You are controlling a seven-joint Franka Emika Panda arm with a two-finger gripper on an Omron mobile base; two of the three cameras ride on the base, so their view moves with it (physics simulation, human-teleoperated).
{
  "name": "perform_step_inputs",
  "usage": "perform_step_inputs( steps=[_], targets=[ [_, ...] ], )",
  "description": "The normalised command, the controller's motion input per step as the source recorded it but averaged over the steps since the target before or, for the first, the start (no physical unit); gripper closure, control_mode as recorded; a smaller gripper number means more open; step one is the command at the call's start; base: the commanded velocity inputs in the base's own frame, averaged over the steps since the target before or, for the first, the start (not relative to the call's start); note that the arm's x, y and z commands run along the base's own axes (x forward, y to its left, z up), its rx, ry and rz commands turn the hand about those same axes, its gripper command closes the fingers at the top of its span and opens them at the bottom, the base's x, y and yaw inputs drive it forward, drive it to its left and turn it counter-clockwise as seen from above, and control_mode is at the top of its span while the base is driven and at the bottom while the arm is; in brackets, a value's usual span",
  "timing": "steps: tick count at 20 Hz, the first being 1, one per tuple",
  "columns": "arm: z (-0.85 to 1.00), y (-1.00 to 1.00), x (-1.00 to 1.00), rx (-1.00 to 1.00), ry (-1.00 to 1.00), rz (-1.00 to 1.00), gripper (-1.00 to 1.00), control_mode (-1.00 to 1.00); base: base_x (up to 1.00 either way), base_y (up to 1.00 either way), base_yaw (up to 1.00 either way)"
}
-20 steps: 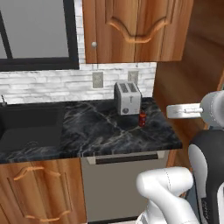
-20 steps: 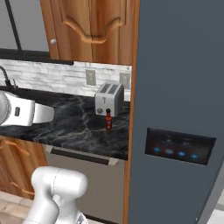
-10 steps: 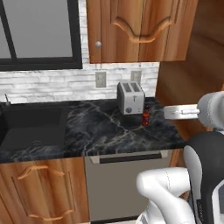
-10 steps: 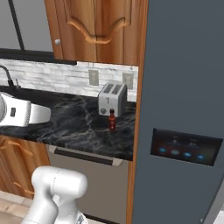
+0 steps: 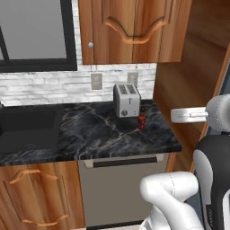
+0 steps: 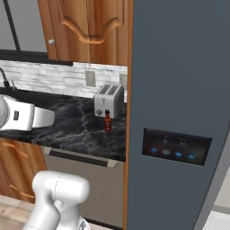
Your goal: Place the condiment bottle and mustard from the counter to the top shelf of the fridge. If the existing items in the fridge are on the top shelf, move them to other shelves.
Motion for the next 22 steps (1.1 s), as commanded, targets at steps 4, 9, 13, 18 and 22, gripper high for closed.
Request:
perform_step_inputs(
  steps=[4,9,13,18,22],
  targets=[
    [-0.12,-0.1,0.0,0.0,0.01,0.0,-1.0,-1.0,0.0,-0.02,0.0],
    [-0.48,-0.21,0.36,0.0,0.02,0.0,-1.0,-1.0,0.0,0.0,0.0],
    [-0.58,-0.08,0.87,0.0,0.03,0.0,-1.0,-1.0,0.0,0.0,0.0],
    [-0.47,-0.07,1.0,0.0,0.07,-0.03,-1.0,-1.0,0.0,0.0,0.0],
    [-0.44,-0.12,0.97,0.0,0.13,-0.03,-1.0,-1.0,0.0,0.0,0.0]
  ],
)
